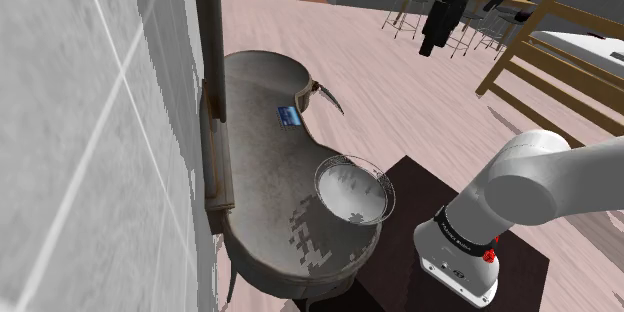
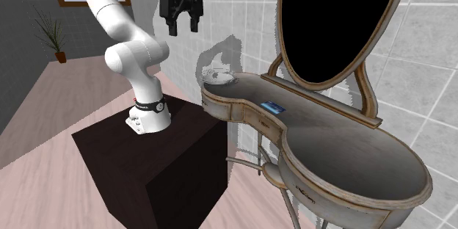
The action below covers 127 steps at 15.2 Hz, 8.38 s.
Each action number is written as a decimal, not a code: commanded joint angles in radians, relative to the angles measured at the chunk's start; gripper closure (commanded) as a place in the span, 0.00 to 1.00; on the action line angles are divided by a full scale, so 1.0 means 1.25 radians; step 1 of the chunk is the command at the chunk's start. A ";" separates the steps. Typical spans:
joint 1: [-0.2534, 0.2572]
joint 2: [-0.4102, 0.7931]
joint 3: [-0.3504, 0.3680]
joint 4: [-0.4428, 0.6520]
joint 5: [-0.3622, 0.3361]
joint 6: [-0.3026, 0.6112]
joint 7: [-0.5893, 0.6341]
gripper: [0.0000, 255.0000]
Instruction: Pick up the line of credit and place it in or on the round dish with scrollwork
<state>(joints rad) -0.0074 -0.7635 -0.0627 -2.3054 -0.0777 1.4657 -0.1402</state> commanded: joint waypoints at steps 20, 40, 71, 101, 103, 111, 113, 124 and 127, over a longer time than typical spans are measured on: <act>0.025 0.601 0.128 0.254 0.205 0.099 0.390 0.00; 0.053 0.896 0.144 0.385 0.293 0.174 0.520 0.00; 0.047 0.831 0.145 0.468 0.296 0.031 0.557 1.00; 0.163 0.137 0.246 -0.165 0.501 0.029 0.692 1.00; 0.163 0.142 0.250 -0.182 0.504 0.050 0.684 1.00; 0.165 0.173 0.270 -0.245 0.517 0.137 0.651 1.00; 0.165 0.183 0.275 -0.259 0.521 0.160 0.643 1.00; 0.167 0.211 0.287 -0.288 0.531 0.215 0.623 1.00; 0.167 0.211 0.287 -0.288 0.531 0.214 0.623 0.00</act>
<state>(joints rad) 0.2008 -0.5003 0.2955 -2.6659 0.5860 1.7336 0.6384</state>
